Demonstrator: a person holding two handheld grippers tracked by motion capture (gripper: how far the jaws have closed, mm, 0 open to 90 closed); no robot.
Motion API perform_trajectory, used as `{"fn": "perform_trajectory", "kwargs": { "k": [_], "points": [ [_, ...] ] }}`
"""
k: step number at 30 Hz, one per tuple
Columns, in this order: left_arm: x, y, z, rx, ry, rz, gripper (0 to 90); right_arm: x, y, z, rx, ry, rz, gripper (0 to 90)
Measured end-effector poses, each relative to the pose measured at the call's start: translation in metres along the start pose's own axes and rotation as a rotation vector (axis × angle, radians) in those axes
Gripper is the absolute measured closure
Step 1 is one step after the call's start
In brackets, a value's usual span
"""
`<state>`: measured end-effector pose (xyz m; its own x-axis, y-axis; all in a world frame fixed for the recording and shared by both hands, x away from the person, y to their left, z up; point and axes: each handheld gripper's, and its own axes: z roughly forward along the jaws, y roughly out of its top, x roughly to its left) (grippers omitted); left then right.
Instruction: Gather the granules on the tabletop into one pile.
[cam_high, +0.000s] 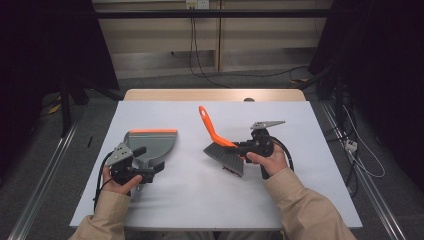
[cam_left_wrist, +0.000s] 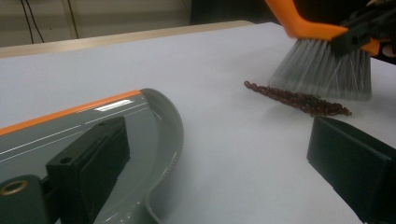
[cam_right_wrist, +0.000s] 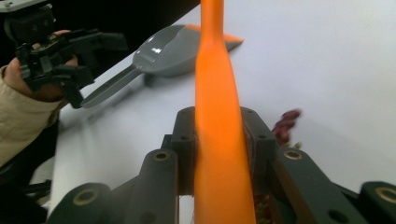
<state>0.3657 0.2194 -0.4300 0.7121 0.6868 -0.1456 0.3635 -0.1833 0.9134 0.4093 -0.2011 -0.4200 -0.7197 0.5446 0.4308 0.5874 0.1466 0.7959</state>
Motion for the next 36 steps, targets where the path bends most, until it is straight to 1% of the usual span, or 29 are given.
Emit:
{"fn": "perform_trajectory", "kwargs": {
  "k": [1,3,7,8,10,11,13,15,16,17,19,21,23,26,28,30,32,34,36],
  "points": [
    [0.0,0.0,0.0,-0.001,0.0,-0.001,5.6,-0.001,0.004,-0.002,-0.009,-0.011,-0.028,71.3],
    [0.0,0.0,0.0,-0.002,0.0,-0.001,5.6,-0.005,0.01,-0.004,-0.02,-0.036,-0.065,71.3],
    [0.0,0.0,0.0,-0.002,0.0,-0.002,5.6,-0.015,0.021,-0.004,-0.021,-0.112,-0.204,71.4],
    [0.0,0.0,0.0,-0.001,0.0,-0.002,5.6,-0.019,0.023,-0.002,-0.02,-0.129,-0.21,71.4],
    [0.001,0.0,0.0,-0.001,-0.001,-0.002,5.6,-0.025,0.024,0.003,-0.015,-0.156,-0.244,71.4],
    [0.001,0.0,0.0,-0.001,-0.001,-0.002,5.6,-0.028,0.024,0.006,-0.007,-0.167,-0.252,71.4],
    [0.001,0.0,0.0,0.0,0.0,-0.002,5.6,-0.034,0.024,0.013,0.005,-0.173,-0.286,71.4],
    [0.002,0.0,0.0,-0.005,-0.001,-0.007,5.6,-0.037,0.025,0.02,0.017,-0.182,-0.328,71.4],
    [0.002,0.0,-0.001,-0.006,0.001,-0.007,5.6,-0.039,0.026,0.024,0.023,-0.184,-0.362,71.4],
    [0.003,0.0,-0.001,-0.004,0.002,-0.009,5.6,-0.04,0.027,0.027,0.026,-0.189,-0.382,71.4],
    [0.003,0.0,-0.001,-0.005,0.002,-0.014,5.6,-0.043,0.03,0.033,0.025,-0.18,-0.424,71.4],
    [0.004,-0.001,-0.001,-0.005,0.004,-0.014,5.6,-0.044,0.032,0.039,0.039,-0.177,-0.459,71.4],
    [0.004,-0.001,-0.001,-0.002,0.005,-0.014,5.6,-0.045,0.035,0.044,0.054,-0.173,-0.488,71.4],
    [0.005,-0.001,-0.002,-0.004,0.008,-0.017,5.6,-0.046,0.036,0.051,0.059,-0.162,-0.531,71.4],
    [0.004,-0.001,-0.002,-0.006,0.009,-0.021,5.6,-0.047,0.034,0.055,0.098,-0.158,-0.563,71.4],
    [0.004,-0.001,-0.003,-0.006,0.01,-0.019,5.5,-0.045,0.032,0.056,0.103,-0.129,-0.583,71.4],
    [0.005,-0.001,-0.002,-0.002,0.009,-0.014,5.5,-0.042,0.031,0.055,0.126,-0.115,-0.621,71.5],
    [0.004,-0.001,-0.002,-0.002,0.009,-0.013,5.5,-0.039,0.03,0.052,0.15,-0.1,-0.64,71.5],
    [0.004,-0.001,-0.002,-0.003,0.009,-0.012,5.5,-0.037,0.029,0.049,0.167,-0.091,-0.647,71.5]
  ]
}}
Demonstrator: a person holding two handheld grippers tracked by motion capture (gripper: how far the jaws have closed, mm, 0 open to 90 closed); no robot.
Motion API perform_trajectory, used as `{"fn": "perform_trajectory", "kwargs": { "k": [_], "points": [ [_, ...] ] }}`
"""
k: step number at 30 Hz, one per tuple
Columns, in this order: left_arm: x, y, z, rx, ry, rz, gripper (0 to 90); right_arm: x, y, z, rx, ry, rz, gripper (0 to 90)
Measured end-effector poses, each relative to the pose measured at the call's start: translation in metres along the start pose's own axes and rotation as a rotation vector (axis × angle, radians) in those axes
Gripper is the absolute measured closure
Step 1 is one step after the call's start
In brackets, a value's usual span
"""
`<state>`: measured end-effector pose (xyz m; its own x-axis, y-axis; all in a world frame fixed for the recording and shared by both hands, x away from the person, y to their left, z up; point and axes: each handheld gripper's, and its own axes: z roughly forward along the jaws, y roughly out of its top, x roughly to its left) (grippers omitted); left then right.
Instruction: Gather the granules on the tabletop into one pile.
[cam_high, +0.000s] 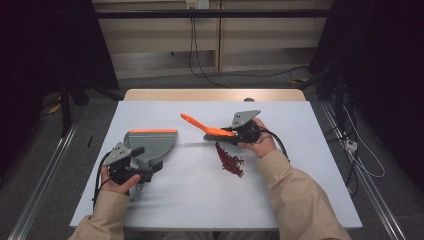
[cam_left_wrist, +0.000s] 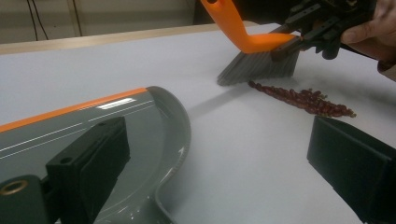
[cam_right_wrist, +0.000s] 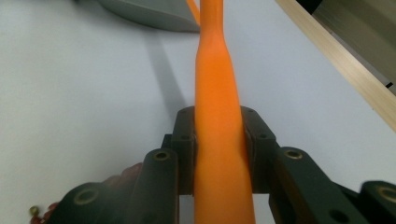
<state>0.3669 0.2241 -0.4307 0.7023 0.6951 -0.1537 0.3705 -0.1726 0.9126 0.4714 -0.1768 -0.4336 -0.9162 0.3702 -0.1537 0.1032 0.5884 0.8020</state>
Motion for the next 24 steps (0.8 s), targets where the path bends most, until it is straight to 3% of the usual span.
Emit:
{"fn": "perform_trajectory", "kwargs": {
  "k": [11,24],
  "points": [
    [0.0,0.0,0.0,0.0,0.001,-0.002,5.5,0.012,-0.005,-0.015,0.01,0.074,-0.039,71.4],
    [-0.001,0.0,0.001,0.001,0.002,-0.005,5.5,0.023,-0.011,-0.025,-0.009,0.098,-0.036,71.4]
  ]
}}
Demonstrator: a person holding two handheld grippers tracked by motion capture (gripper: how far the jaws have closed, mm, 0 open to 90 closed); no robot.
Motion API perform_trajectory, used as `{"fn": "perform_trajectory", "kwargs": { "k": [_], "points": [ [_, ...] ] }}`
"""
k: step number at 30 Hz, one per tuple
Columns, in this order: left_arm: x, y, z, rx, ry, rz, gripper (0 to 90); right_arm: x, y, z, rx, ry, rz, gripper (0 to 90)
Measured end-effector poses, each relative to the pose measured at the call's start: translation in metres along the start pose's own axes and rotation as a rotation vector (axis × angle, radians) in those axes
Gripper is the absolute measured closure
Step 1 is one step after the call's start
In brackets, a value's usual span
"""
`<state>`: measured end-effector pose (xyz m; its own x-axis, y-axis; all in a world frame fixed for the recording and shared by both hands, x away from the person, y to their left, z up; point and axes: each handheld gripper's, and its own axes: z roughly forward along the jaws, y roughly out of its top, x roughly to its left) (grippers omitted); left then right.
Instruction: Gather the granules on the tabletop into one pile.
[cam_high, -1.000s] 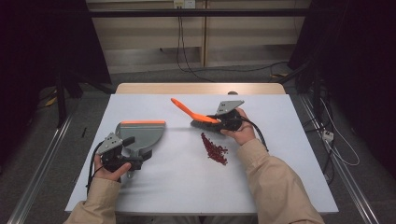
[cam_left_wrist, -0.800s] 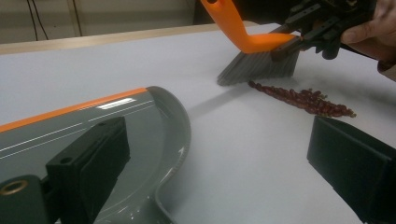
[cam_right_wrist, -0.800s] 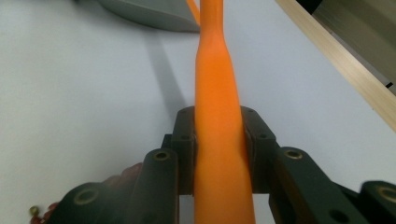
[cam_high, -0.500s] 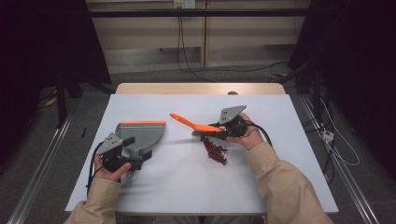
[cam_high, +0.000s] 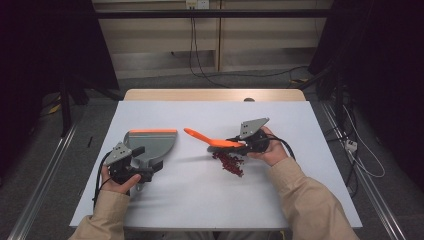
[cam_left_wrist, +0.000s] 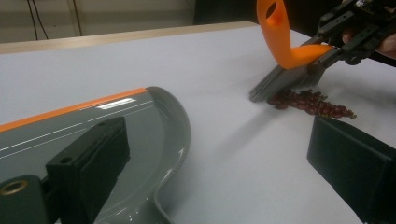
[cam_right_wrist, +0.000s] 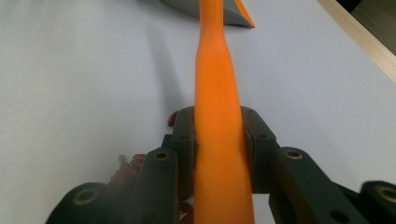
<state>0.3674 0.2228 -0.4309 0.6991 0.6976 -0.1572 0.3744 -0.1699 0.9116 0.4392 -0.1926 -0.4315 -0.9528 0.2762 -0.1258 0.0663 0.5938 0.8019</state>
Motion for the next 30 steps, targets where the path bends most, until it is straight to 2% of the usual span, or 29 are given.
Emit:
{"fn": "perform_trajectory", "kwargs": {
  "k": [18,22,30],
  "points": [
    [-0.002,0.0,0.001,-0.002,-0.003,0.004,5.5,0.007,-0.003,-0.003,-0.021,0.009,0.016,71.4],
    [-0.001,0.001,0.0,-0.002,-0.002,0.006,5.6,0.008,-0.003,-0.004,-0.026,0.023,0.019,71.4],
    [-0.002,0.0,0.001,-0.002,-0.006,0.009,5.6,0.011,-0.003,-0.004,-0.036,0.013,0.026,71.4]
  ]
}}
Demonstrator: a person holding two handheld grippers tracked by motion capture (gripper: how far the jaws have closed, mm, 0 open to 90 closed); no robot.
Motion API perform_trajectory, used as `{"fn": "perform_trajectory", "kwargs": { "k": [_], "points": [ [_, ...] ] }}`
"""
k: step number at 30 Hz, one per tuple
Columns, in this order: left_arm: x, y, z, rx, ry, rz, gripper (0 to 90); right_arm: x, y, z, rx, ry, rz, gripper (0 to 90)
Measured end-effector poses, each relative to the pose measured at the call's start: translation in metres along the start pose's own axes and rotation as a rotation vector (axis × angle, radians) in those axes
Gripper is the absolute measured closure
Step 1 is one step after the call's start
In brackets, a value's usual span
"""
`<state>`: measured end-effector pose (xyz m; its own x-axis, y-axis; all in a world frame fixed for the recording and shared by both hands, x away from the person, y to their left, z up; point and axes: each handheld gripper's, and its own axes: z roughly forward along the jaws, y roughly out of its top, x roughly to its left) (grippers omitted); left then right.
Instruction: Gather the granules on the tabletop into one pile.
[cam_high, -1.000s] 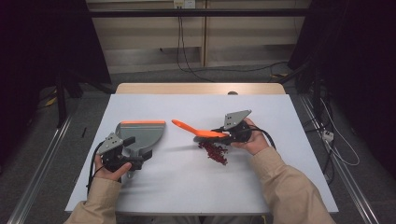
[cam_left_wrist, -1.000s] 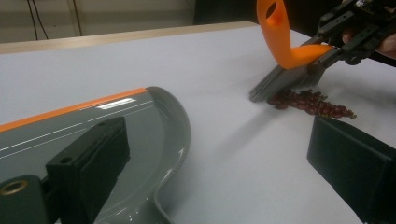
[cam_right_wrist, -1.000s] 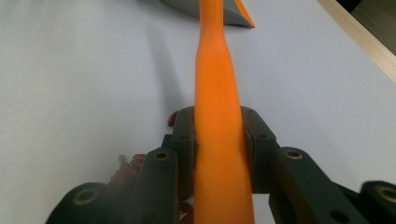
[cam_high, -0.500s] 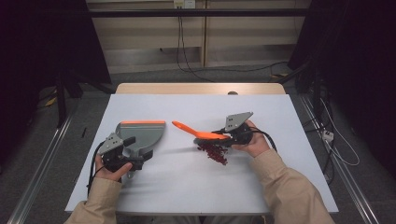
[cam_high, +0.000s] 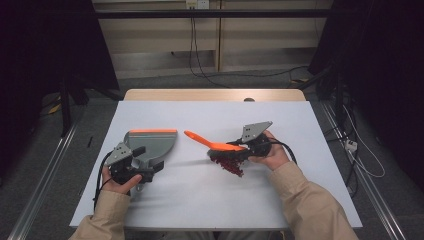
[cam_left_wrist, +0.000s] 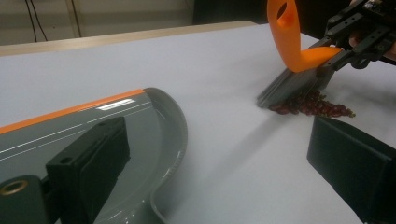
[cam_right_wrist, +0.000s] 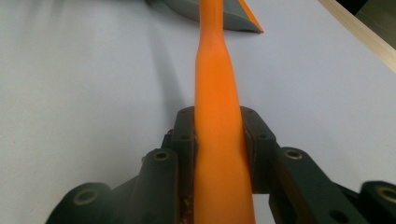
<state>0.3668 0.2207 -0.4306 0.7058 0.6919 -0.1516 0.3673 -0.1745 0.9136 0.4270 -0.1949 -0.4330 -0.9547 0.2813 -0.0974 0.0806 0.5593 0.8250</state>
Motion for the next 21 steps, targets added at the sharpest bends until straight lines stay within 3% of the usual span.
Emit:
{"fn": "perform_trajectory", "kwargs": {
  "k": [13,18,21],
  "points": [
    [0.0,0.0,0.0,0.004,0.001,0.005,5.6,-0.006,0.005,0.001,-0.064,-0.046,0.048,71.4],
    [0.0,0.0,0.0,0.004,0.0,0.004,5.6,-0.011,-0.002,-0.001,-0.032,-0.094,0.067,71.4],
    [0.0,0.0,0.001,0.005,-0.001,0.003,5.6,-0.008,-0.005,0.0,-0.03,-0.082,0.079,71.4]
  ]
}}
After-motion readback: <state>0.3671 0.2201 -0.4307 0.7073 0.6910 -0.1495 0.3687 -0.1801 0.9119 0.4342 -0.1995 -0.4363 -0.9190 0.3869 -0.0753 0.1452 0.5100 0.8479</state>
